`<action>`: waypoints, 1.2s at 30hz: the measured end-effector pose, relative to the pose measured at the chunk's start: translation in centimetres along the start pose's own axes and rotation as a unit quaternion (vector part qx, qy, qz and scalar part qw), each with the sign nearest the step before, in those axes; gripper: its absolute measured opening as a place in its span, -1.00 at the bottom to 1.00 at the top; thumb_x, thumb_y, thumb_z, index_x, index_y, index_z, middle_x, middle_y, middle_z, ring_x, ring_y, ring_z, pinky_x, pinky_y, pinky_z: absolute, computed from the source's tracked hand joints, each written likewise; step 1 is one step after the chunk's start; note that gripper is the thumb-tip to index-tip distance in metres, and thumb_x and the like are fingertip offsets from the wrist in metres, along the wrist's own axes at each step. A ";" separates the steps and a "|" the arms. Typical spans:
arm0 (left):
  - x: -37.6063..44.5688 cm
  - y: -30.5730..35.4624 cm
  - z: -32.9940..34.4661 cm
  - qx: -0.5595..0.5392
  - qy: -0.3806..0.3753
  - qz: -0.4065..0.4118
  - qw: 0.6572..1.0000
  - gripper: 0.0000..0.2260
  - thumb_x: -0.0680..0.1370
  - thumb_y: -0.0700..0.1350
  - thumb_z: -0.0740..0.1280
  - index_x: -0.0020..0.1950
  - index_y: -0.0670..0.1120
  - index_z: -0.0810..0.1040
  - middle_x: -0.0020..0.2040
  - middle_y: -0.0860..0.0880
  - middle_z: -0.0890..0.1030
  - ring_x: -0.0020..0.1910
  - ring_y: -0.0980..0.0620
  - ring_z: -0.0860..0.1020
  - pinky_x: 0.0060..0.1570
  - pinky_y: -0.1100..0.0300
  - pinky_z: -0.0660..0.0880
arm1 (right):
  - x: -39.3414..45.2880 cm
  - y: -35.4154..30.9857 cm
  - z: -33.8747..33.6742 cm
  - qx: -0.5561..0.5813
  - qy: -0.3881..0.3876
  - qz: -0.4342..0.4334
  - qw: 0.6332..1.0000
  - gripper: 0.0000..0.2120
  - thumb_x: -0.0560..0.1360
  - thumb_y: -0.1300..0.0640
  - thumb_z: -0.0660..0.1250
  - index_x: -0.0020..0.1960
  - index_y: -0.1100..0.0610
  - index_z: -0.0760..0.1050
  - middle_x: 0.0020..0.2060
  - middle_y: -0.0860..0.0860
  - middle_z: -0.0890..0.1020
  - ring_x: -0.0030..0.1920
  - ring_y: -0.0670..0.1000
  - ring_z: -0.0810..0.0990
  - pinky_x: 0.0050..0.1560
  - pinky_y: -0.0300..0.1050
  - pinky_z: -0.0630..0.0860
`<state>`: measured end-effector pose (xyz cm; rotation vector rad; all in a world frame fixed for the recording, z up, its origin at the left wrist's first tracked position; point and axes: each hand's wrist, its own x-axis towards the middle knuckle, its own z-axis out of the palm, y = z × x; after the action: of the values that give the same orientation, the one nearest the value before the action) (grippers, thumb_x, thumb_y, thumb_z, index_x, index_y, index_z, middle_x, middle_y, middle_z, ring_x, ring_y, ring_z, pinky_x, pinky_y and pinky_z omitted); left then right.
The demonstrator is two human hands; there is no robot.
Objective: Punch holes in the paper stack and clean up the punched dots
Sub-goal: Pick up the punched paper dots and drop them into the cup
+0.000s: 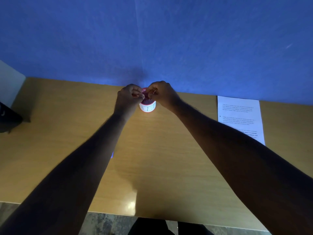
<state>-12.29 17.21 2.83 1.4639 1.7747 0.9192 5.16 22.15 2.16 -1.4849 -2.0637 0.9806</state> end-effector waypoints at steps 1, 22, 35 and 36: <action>0.1 0.0 0.0 0.005 -0.002 0.005 1.000 -0.73 0.50 -0.22 0.54 0.18 -0.19 0.66 -0.03 -0.01 0.74 -0.07 0.22 0.68 -0.18 0.50 0.54 | 0.1 -0.1 0.0 0.002 -0.001 0.001 1.000 -0.80 0.49 0.25 0.48 0.12 0.16 0.69 0.03 0.06 0.74 0.02 0.00 0.70 0.04 -0.04 0.68; 1.2 0.5 0.0 0.026 -0.035 0.013 0.999 -0.75 0.51 -0.27 0.52 0.17 -0.17 0.65 0.06 -0.06 0.75 0.06 0.10 0.71 -0.05 0.32 0.64 | 1.0 -0.1 0.2 -0.003 -0.010 0.005 1.000 -0.82 0.57 0.26 0.43 0.16 0.22 0.67 0.06 0.14 0.74 0.06 0.05 0.72 0.03 -0.14 0.65; 1.7 0.6 -0.1 0.080 -0.052 0.038 0.995 -0.75 0.56 -0.22 0.51 0.22 -0.18 0.66 0.14 -0.14 0.74 0.18 -0.05 0.70 0.11 0.02 0.69 | 0.6 -0.2 -0.1 0.008 0.012 0.008 1.000 -0.88 0.55 0.26 0.45 0.08 0.23 0.68 0.00 0.12 0.73 -0.03 -0.07 0.67 -0.15 -0.42 0.52; 1.7 0.6 -0.1 0.090 -0.054 0.047 0.993 -0.76 0.56 -0.21 0.51 0.22 -0.19 0.66 0.13 -0.14 0.74 0.18 -0.06 0.70 0.11 0.02 0.69 | 0.5 -0.1 0.0 0.007 0.012 0.009 1.000 -0.88 0.55 0.25 0.45 0.09 0.22 0.67 0.01 0.12 0.73 0.00 -0.03 0.69 -0.13 -0.38 0.54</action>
<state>-12.31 18.97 3.34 1.6898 1.7582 0.7262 4.96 22.62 2.22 -1.5026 -2.0266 0.9775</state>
